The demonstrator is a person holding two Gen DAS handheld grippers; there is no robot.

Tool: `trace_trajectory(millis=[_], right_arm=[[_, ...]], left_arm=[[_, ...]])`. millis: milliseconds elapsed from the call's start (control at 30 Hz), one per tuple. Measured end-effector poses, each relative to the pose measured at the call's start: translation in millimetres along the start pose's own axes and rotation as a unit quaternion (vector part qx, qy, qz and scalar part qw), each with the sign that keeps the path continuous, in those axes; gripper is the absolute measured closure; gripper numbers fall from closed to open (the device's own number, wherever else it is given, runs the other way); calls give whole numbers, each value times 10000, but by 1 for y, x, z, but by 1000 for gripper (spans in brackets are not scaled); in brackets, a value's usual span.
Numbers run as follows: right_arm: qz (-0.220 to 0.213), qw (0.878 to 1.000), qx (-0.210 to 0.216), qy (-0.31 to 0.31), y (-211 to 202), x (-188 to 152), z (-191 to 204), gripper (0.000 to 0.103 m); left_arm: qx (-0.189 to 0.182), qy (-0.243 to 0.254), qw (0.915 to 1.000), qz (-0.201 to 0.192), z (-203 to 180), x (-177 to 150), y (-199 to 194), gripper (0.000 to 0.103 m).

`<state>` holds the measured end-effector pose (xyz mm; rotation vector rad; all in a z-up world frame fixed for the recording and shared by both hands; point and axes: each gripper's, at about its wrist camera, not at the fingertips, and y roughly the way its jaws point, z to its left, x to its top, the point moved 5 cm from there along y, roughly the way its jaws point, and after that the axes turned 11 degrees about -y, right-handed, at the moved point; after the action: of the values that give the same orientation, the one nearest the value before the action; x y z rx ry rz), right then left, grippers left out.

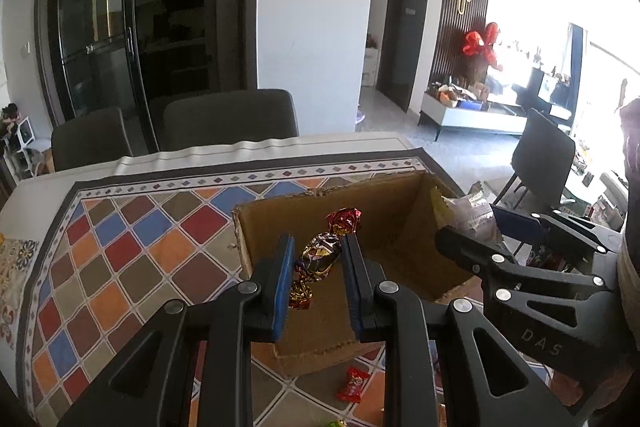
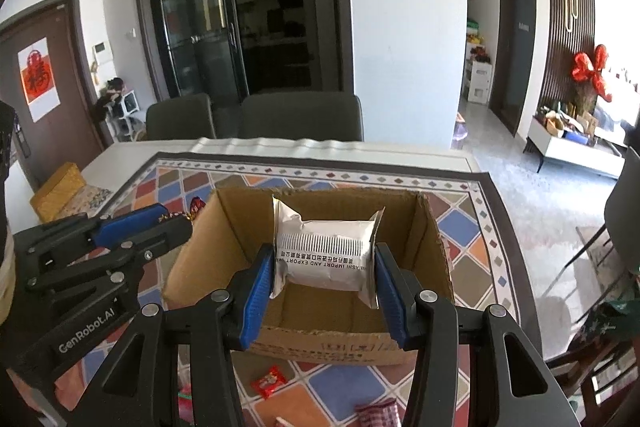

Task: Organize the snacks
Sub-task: 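Carry the white pack and gold candy into the cardboard box and release both, then move both tools back toward the snacks beside the box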

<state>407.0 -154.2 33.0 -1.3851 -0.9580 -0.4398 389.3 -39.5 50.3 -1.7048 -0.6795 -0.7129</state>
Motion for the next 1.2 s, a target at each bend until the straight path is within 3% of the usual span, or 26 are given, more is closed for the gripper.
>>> trace_trajectory(millis=[133, 200, 300, 733, 1200], right_arm=[[117, 9999, 4, 68, 13, -4, -6, 52], [144, 9998, -61, 120, 17, -5, -10, 45], [172, 9992, -298, 205, 18, -8, -16, 37], [125, 9996, -34, 266, -13, -29, -6, 37], [454, 9985, 293, 53, -24, -57, 31, 37]], left_arm=[[65, -13, 9999, 115, -1, 1, 11, 76], [170, -35, 9998, 113, 1, 0, 13, 64], [211, 5, 9998, 52, 1, -3, 11, 63], [106, 131, 9997, -194, -5, -26, -33, 56], [44, 136, 9997, 203, 10, -68, -45, 56]])
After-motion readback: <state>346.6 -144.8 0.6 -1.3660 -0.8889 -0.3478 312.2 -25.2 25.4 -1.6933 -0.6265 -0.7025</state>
